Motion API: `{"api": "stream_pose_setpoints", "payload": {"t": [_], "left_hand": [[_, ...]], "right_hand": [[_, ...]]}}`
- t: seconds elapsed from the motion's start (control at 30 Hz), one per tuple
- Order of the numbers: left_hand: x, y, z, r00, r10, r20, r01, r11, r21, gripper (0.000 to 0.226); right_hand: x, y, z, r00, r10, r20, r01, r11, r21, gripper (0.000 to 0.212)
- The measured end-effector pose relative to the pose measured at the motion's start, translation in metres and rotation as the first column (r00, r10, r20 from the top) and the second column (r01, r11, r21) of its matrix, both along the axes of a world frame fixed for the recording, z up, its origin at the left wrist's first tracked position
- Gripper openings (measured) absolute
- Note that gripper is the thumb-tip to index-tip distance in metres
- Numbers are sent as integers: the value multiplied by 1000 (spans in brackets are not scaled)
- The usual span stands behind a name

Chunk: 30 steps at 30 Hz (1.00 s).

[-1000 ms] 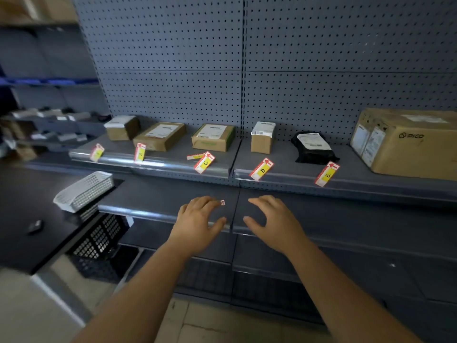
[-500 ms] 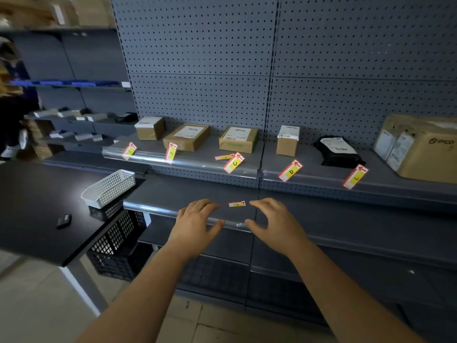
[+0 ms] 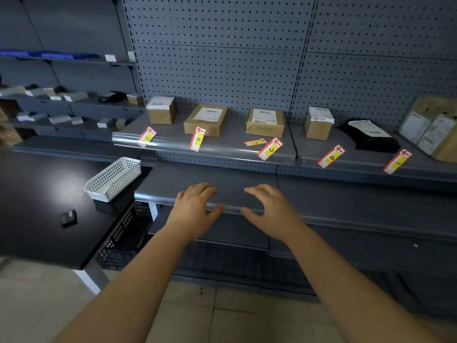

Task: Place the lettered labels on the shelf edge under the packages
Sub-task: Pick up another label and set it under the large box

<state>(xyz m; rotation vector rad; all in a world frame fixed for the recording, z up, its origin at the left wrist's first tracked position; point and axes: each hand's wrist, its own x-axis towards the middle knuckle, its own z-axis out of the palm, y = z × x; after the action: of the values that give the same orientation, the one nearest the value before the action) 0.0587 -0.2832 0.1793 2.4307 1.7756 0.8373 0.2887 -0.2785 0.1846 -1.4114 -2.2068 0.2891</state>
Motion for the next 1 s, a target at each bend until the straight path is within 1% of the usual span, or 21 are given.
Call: {"api": "stream_pose_setpoints", "payload": {"t": [0.2,0.33,0.43,0.57,0.77,1.0], "left_hand": [[-7,40,2,1000,-25,17,24,999,23,47],[4,79,13,999,-34,39,32,998,54,45],[18,117,27,998,-44,43,40,995,90,42],[43,167,46,998,-56,19,55,995,82,41],[75,234,63,998,-56,-15,57,995,87,45],[88,275,61,999,-25,-23,26,999,47,47]], "right_hand": [[-11,31,11,999,-39,12,39,999,24,54],[0,64,24,997,-74,-26,76,996,45,52],[14,98,35,994,-101,-40,104,989,101,51],[36,141,48,990,-110,-83,121,981,152,47],[68,201,66,983,-157,-99,171,974,151,49],[86,245,63,984,-144,-105,158,976,147,52]]}}
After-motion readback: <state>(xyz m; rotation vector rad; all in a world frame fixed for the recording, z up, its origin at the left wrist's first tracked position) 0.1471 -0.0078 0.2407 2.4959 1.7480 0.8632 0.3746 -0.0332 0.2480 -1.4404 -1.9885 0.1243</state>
